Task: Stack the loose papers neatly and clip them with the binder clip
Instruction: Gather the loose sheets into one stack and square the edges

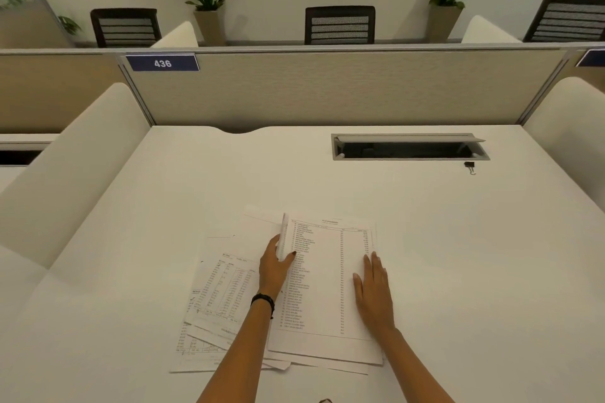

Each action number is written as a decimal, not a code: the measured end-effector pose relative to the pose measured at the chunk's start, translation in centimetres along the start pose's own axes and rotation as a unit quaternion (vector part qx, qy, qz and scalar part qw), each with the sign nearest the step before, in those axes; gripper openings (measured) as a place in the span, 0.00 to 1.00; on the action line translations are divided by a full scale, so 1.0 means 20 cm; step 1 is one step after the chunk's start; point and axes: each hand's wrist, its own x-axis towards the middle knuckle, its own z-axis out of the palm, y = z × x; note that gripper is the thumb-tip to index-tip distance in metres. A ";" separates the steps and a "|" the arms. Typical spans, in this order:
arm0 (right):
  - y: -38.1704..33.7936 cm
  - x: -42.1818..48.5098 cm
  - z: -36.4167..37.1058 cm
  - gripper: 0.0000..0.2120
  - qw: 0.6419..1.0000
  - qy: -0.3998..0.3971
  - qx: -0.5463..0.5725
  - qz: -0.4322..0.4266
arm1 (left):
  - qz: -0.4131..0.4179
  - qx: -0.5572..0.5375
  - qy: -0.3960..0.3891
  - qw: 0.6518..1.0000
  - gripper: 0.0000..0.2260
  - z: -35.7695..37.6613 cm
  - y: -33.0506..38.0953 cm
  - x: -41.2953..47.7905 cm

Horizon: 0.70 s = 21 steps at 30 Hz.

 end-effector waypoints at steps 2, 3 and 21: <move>0.00 0.00 -0.01 0.28 0.999 -0.001 0.039 0.002 | 0.000 -0.007 -0.013 1.000 0.22 0.01 -0.01 0.00; 0.00 0.00 -0.02 0.27 0.998 -0.003 0.062 0.003 | -0.001 -0.012 -0.015 1.000 0.23 0.02 -0.01 0.00; -0.06 0.17 -0.48 0.18 0.863 0.057 0.466 0.188 | 0.102 -0.078 -0.046 0.991 0.13 0.13 0.33 -0.03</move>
